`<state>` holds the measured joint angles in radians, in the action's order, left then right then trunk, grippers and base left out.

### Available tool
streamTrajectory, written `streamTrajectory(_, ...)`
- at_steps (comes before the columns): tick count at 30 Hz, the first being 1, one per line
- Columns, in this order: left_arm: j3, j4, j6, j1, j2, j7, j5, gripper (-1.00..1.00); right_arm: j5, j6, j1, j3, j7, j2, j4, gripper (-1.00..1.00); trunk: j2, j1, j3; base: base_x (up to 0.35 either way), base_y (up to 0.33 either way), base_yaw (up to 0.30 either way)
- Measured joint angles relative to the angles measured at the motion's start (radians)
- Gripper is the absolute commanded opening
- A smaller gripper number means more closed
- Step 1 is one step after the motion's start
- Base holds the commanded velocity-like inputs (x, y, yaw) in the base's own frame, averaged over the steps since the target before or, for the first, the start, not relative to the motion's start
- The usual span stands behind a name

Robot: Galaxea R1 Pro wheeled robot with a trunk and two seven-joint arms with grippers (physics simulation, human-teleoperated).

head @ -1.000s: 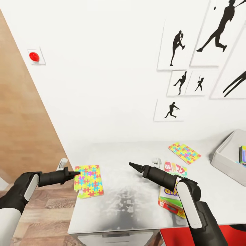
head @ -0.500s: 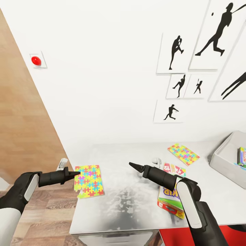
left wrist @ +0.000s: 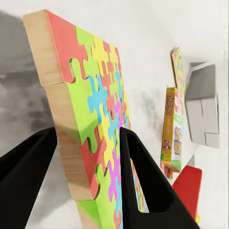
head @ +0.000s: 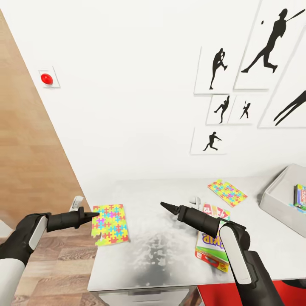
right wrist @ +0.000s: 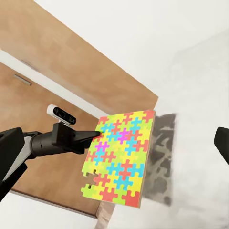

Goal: Put all the toys in the child's room - the three board games (two on the bed and one on the table), the two jigsaw puzzles on the table, and the tennis ball on the table - inside the toy box on the table in the child's room.

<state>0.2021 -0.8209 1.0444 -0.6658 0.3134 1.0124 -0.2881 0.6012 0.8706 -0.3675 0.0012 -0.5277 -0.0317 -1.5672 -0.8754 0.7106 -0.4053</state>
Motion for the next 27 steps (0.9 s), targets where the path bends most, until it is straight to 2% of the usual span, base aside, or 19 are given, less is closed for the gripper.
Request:
streamTrajectory(6,-0.003,0.000,-0.001,-0.001,0.012,0.117,0.006,-1.00,-0.002,-0.004,0.017,-0.006,-0.083,0.000,-0.007,1.00,0.042,-0.023,0.021,-0.092,0.000,-0.024)
streamTrajectory(9,-0.003,0.000,-0.001,-0.001,0.028,0.147,0.009,-1.00,0.000,-0.005,0.040,-0.030,-0.120,0.001,-0.011,1.00,0.063,-0.034,0.034,-0.185,0.000,-0.077)
streamTrajectory(12,-0.004,0.000,-0.002,0.000,0.049,0.178,0.008,-1.00,0.000,-0.002,0.057,-0.071,-0.162,0.000,-0.012,1.00,0.084,-0.046,0.048,-0.055,0.000,-0.066)
streamTrajectory(16,-0.007,0.000,-0.003,0.000,0.060,0.228,0.012,-1.00,0.000,-0.003,0.062,-0.111,-0.204,0.000,-0.013,1.00,0.112,-0.061,0.064,-0.012,0.000,-0.029)
streamTrajectory(22,-0.007,-0.002,-0.004,0.000,0.070,0.256,0.015,-1.00,0.000,-0.008,0.063,-0.120,-0.230,0.000,-0.014,1.00,0.154,-0.084,0.088,-0.013,0.000,-0.141)
streamTrajectory(27,-0.008,-0.003,-0.005,0.000,0.101,0.313,0.015,-1.00,-0.001,-0.023,0.065,-0.121,-0.281,0.000,-0.014,1.00,0.189,-0.103,0.109,-0.199,0.000,-0.196)
